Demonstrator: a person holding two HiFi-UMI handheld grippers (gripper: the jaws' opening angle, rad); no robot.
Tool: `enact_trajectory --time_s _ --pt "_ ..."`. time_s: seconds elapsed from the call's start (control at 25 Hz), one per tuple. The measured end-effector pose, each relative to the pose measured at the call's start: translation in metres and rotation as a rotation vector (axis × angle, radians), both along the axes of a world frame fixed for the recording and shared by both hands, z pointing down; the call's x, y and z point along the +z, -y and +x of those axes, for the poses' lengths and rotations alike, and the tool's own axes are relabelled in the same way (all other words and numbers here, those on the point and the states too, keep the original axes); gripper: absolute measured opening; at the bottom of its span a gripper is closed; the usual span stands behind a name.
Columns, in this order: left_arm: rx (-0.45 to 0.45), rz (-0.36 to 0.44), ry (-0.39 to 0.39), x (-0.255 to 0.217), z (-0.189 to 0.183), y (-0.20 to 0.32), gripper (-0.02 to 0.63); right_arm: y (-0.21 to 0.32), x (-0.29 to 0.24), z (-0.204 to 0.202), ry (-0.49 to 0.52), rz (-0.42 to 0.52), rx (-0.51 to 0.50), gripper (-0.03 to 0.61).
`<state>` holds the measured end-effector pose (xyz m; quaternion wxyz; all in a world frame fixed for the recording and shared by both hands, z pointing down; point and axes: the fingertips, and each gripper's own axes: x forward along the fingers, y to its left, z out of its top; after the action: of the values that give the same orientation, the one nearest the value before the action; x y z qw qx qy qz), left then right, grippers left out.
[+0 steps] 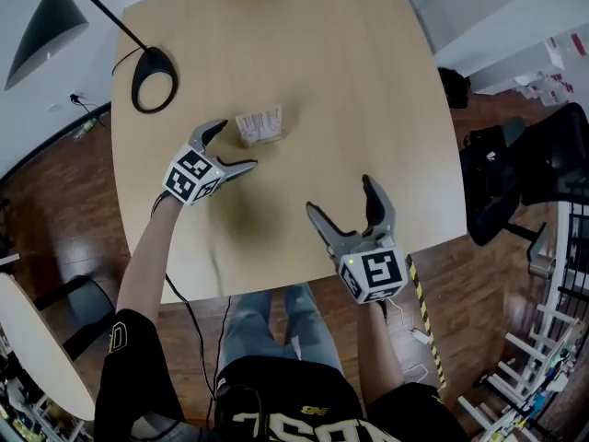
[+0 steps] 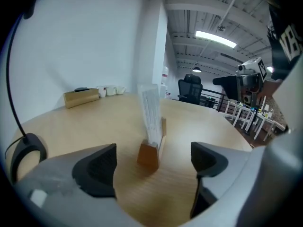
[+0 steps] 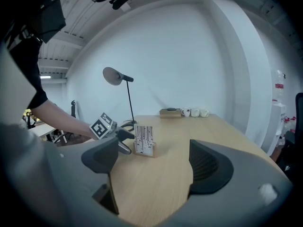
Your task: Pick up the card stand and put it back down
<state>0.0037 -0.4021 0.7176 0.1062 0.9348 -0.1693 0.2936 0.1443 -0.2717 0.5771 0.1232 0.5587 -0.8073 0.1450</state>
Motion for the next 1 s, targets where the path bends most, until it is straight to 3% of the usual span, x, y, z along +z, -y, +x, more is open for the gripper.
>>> enact_trajectory --time_s 0.44,0.56,1.0 --pt "0.07 -0.001 -0.029 0.021 0.052 0.017 0.269 0.007 0.018 0.021 0.005 -0.013 0.019 0.466" --pt "0.102 0.017 -0.01 0.024 0.052 0.018 0.151 0.007 0.018 0.021 0.008 -0.009 0.014 0.466" --pt "0.159 -0.027 -0.04 -0.007 0.042 -0.005 0.129 0.008 -0.006 0.0 0.016 0.023 -0.024 0.466"
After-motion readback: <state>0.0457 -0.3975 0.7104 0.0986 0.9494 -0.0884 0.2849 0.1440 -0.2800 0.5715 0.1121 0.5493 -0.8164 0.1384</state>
